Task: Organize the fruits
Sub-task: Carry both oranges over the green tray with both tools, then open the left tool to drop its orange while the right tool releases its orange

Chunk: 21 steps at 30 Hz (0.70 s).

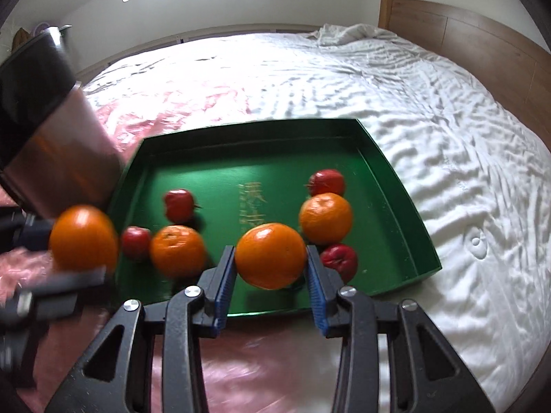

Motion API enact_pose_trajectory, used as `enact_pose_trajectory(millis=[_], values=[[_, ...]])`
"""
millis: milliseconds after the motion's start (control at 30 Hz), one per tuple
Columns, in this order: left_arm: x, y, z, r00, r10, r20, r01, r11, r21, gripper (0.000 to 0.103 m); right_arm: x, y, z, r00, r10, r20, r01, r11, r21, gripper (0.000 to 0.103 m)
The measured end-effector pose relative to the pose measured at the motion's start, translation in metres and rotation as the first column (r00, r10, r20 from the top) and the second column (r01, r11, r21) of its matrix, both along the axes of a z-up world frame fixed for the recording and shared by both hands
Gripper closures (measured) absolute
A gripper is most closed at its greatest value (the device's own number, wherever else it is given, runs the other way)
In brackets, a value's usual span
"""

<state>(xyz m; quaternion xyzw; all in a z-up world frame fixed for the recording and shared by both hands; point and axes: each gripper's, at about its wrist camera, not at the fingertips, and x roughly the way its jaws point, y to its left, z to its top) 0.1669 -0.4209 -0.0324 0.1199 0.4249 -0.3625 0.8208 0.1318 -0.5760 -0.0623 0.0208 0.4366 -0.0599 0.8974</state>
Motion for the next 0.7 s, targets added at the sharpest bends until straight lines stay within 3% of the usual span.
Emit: enact_pose_trajectory(millis=[167, 367, 700], values=[[0.035, -0.025, -0.019, 0.998, 0.052, 0.024, -0.053, 0.997, 0.051, 0.067, 0.011, -0.006, -0.006, 1.0, 0.026, 0.0, -0.026, 0.999, -0.027, 0.023], [0.048, -0.034, -0.042, 0.998, 0.058, 0.018, -0.059, 0.994, 0.092, 0.067, 0.018, -0.004, -0.011, 0.999, 0.045, 0.001, -0.044, 0.997, -0.06, 0.023], [0.042, -0.042, -0.047, 0.999, 0.016, 0.046, -0.021, 0.993, 0.114, 0.066, 0.017, 0.004, -0.021, 0.999, 0.05, -0.019, -0.051, 0.994, -0.095, 0.023]])
